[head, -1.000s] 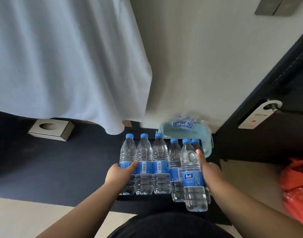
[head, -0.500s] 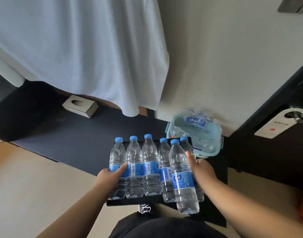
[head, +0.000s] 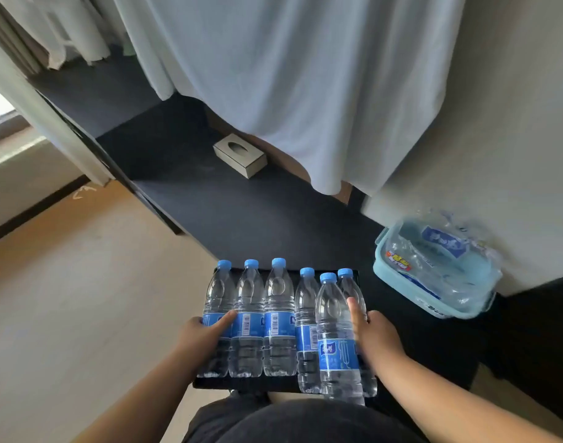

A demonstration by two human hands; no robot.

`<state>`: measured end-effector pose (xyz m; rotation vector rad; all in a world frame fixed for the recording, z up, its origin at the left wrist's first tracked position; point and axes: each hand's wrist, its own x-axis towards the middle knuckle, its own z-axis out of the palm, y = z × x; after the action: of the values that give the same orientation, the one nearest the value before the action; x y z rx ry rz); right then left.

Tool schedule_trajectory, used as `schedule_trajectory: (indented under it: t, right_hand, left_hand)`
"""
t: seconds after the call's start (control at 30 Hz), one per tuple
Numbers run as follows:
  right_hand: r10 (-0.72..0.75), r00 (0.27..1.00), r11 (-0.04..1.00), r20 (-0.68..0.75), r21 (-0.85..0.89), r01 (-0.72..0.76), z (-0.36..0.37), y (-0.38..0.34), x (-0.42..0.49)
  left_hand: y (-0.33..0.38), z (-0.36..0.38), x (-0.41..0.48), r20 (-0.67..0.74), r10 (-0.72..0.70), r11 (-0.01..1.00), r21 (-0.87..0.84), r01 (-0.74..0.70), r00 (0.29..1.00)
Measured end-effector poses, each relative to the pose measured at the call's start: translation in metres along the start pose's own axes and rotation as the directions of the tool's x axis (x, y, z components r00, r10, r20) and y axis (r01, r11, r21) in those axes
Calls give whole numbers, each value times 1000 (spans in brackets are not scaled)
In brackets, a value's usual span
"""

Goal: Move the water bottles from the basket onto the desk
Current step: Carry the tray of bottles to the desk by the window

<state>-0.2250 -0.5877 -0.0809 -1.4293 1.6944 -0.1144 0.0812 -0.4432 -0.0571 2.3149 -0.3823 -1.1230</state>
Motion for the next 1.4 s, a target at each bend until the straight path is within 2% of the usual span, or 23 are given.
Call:
schedule_trajectory:
  t: [0.33, 0.67, 1.0, 1.13, 1.4]
  right_hand:
    - [-96, 986, 984, 135, -136, 114, 80, -69, 0]
    - [-173, 963, 953, 205, -211, 216, 192, -192, -8]
    - [-279, 912, 899, 301, -251, 358, 293, -302, -22]
    - [-318, 886, 866, 337, -276, 416, 319, -336, -24]
    - [-393, 828, 828, 400, -237, 507, 367, -391, -18]
  left_hand:
    - [-68, -71, 17, -87, -120, 977, -186, 102, 989]
    - [-113, -195, 83, -106, -197, 950, -267, 163, 975]
    - [-166, -309, 127, -233, -210, 947, -291, 138, 950]
    - [-184, -333, 131, -307, -209, 945, -309, 111, 928]
    - [-200, -365, 140, -354, -269, 915, -384, 123, 896]
